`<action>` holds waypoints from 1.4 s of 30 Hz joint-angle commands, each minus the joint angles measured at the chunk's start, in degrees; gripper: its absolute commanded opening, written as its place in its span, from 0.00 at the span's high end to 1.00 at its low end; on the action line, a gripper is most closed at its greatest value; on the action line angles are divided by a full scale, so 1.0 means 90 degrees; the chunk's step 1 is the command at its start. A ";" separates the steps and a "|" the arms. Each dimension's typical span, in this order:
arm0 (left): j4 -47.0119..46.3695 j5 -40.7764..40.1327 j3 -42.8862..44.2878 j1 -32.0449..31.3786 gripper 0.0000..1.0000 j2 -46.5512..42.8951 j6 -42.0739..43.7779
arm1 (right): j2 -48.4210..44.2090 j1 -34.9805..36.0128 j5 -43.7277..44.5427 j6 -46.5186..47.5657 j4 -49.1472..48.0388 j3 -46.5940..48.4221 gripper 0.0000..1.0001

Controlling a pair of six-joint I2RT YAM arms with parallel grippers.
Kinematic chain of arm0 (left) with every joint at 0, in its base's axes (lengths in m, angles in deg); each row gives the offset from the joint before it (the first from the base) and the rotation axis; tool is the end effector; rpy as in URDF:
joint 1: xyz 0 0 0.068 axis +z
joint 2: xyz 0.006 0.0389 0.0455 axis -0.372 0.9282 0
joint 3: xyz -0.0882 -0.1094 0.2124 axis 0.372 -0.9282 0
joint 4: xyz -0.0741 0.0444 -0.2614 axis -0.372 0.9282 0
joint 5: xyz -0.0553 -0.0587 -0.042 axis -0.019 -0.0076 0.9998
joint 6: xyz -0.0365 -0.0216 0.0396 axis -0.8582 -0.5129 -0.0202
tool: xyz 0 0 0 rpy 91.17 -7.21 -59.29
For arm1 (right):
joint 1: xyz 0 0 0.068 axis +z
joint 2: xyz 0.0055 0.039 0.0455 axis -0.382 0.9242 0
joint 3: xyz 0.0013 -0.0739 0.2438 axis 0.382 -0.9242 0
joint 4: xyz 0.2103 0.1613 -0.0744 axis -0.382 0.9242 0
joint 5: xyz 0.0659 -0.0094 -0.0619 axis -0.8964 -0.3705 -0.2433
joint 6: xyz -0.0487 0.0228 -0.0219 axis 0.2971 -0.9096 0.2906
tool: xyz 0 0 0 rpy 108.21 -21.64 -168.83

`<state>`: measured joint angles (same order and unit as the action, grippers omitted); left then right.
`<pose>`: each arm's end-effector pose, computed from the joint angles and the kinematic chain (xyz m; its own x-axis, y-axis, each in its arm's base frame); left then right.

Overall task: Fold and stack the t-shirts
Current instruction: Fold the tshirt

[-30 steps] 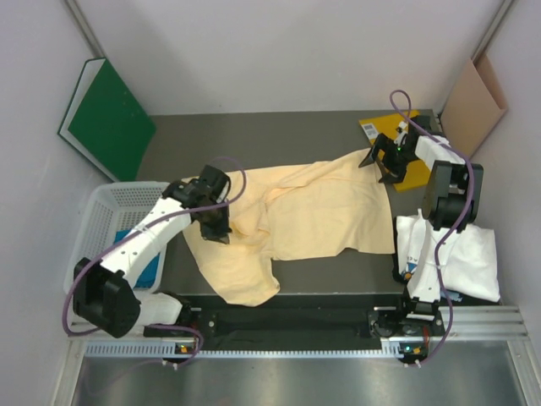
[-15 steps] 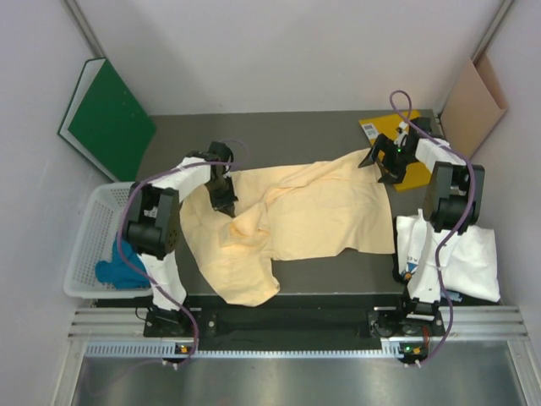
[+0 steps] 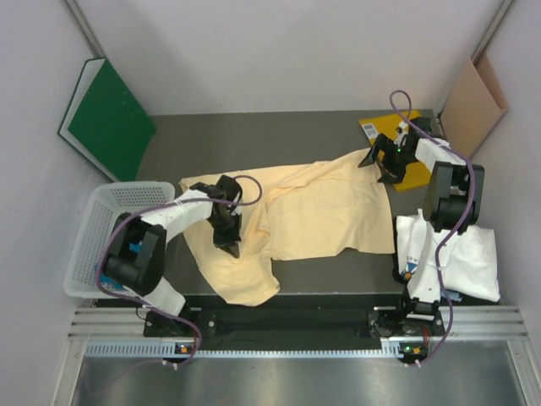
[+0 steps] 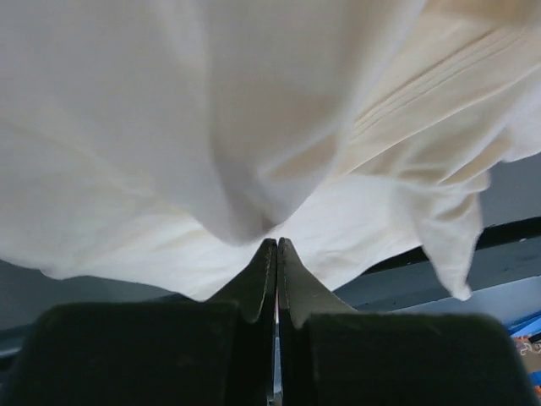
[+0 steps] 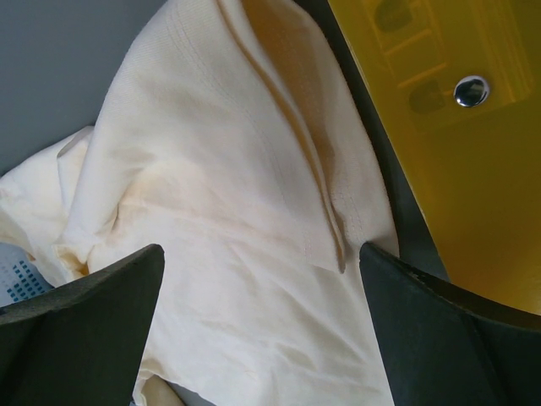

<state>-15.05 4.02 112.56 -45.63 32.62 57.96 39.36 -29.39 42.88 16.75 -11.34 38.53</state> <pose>0.2633 -0.1263 0.1475 -1.0000 -0.0094 -0.0025 -0.0084 0.9685 -0.2488 0.4535 -0.0343 0.1409 -0.8798 0.4156 -0.2306 0.2249 0.7915 0.5683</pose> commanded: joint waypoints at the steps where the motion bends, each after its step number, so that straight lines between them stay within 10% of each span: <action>1: 0.0461 -0.0139 -0.0575 -0.0071 1.00 -0.0585 -0.0072 | 0.0430 0.0097 0.0125 0.0067 -0.0032 -0.0186 0.00; 7: 0.0658 -0.1389 0.0478 0.0191 1.00 -0.0811 -0.0238 | 0.0342 0.0088 0.0184 0.0077 -0.0022 -0.0030 0.00; 11: 0.0502 -0.1478 0.1328 0.1243 0.34 -0.0412 -0.0267 | 0.0284 0.0097 0.0184 0.0077 -0.0022 -0.0097 0.00; 15: -0.0228 -0.0747 0.1592 0.2212 0.16 0.0115 -0.0258 | 0.0196 0.0088 0.0184 0.0077 -0.0061 -0.0254 0.00; 34: 0.0033 -0.2053 0.4268 0.2849 0.24 0.2607 -0.0063 | -0.0009 0.0097 0.0223 0.0077 -0.0032 -0.0439 0.00; 42: 0.0267 -0.2220 0.4659 0.2849 0.46 0.3017 0.0143 | 0.0039 0.0087 0.0272 0.0067 -0.0022 -0.0440 0.00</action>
<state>-14.97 -14.28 152.34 -20.36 57.64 57.98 38.29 -29.35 43.18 16.77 -12.90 36.91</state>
